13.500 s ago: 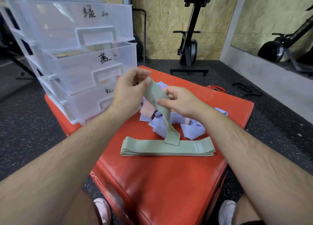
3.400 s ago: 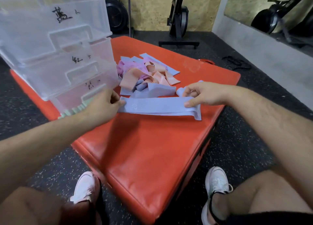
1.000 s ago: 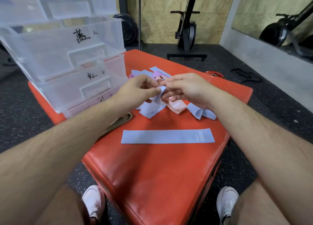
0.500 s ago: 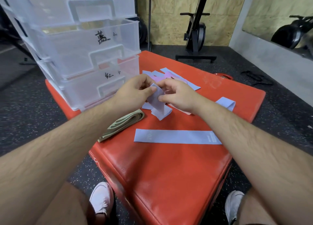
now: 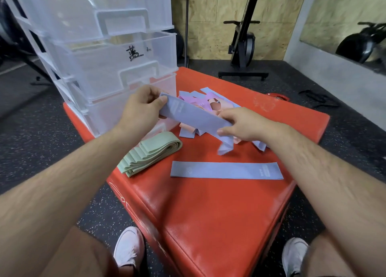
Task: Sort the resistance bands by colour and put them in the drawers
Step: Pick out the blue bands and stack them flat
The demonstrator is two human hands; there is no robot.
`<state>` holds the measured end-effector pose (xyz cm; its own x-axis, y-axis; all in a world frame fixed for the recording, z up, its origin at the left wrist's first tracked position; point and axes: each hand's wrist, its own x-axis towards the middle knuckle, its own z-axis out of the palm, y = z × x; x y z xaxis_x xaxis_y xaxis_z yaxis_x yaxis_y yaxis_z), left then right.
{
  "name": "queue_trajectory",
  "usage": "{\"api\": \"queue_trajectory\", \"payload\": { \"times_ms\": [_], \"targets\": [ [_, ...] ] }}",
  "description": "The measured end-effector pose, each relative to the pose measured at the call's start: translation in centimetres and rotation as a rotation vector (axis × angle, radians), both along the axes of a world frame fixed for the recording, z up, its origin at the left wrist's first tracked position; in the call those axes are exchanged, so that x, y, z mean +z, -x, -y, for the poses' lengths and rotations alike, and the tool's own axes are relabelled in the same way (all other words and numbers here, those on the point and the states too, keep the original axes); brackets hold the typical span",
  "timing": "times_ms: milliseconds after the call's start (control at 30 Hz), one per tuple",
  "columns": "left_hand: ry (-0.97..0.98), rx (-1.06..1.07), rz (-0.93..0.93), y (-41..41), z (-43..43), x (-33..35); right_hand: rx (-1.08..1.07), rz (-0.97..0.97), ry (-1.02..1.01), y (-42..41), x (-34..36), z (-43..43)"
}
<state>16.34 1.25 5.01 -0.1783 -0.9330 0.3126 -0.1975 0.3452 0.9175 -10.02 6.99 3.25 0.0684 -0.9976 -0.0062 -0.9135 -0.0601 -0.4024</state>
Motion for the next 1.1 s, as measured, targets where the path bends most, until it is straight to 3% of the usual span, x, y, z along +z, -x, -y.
{"api": "queue_trajectory", "payload": {
  "times_ms": [200, 433, 567, 667, 800, 1100],
  "targets": [
    [-0.099, 0.021, 0.034, -0.5, 0.6, -1.1, -0.128, -0.098, -0.044, 4.7, 0.4, -2.3],
    [-0.162, -0.014, 0.296, 0.0, -0.5, -4.4, -0.247, 0.085, -0.14, 9.2, -0.2, -6.4],
    [-0.079, -0.009, 0.623, 0.9, -2.0, -6.0, -0.289, 0.18, -0.213, 10.7, -2.1, -7.7],
    [0.006, -0.057, 0.671, 1.2, -3.2, -7.0, -0.285, 0.21, -0.309, 10.6, -3.6, -8.4],
    [0.154, -0.167, 0.777, 0.7, -3.6, -9.2, -0.277, 0.099, -0.371, 9.8, -4.8, -8.7],
    [0.234, -0.178, 0.959, 0.6, -2.9, -10.6, -0.294, 0.042, -0.351, 9.2, -5.5, -8.7]
  ]
}}
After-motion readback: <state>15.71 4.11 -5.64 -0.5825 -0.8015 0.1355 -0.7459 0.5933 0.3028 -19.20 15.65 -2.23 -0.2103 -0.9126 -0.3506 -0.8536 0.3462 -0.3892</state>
